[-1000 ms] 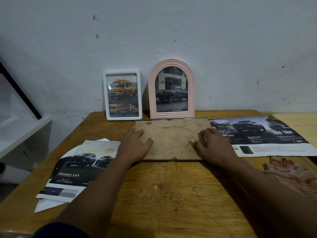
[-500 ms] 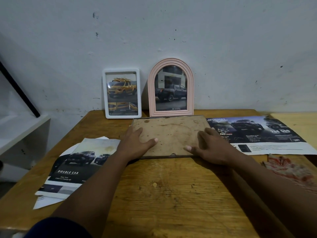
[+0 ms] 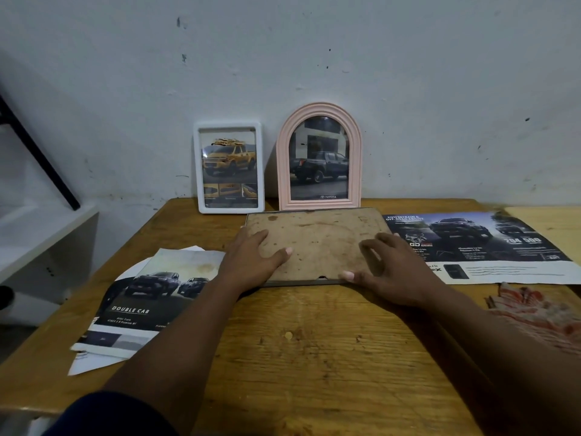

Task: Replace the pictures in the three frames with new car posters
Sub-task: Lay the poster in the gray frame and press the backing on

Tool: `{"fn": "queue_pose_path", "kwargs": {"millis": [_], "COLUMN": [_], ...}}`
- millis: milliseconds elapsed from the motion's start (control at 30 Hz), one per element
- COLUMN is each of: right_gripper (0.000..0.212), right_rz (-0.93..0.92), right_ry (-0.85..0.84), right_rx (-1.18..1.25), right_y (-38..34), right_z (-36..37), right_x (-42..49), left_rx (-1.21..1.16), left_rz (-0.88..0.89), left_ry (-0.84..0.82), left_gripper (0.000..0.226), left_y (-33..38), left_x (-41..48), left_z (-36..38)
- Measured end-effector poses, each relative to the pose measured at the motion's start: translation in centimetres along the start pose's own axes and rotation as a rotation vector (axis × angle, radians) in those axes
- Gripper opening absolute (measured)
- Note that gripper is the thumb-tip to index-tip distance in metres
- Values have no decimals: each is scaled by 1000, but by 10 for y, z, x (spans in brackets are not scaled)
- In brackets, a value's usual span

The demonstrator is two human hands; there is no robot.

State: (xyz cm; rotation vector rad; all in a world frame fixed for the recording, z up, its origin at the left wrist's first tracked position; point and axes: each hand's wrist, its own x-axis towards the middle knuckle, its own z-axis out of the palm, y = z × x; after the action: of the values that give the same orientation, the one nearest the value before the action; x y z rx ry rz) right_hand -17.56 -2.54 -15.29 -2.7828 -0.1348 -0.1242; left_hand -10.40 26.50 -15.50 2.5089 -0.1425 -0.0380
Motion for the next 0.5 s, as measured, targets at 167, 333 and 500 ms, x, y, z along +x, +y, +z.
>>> {"fn": "queue_pose_path", "kwargs": {"millis": [167, 333, 500], "right_gripper": [96, 97, 91], "right_rz": [13, 27, -47], "right_ry": [104, 12, 32], "right_rx": [42, 16, -155], "right_y": [1, 0, -3], "right_z": [6, 5, 7], "right_x": [-1, 4, -4], "left_rx": [63, 229, 244], "left_rz": [41, 20, 21], "left_ry": [-35, -139, -185], "left_gripper": [95, 123, 129], "left_y": [3, 1, 0], "left_x": [-7, -2, 3], "left_z": [-2, -2, -1]}}
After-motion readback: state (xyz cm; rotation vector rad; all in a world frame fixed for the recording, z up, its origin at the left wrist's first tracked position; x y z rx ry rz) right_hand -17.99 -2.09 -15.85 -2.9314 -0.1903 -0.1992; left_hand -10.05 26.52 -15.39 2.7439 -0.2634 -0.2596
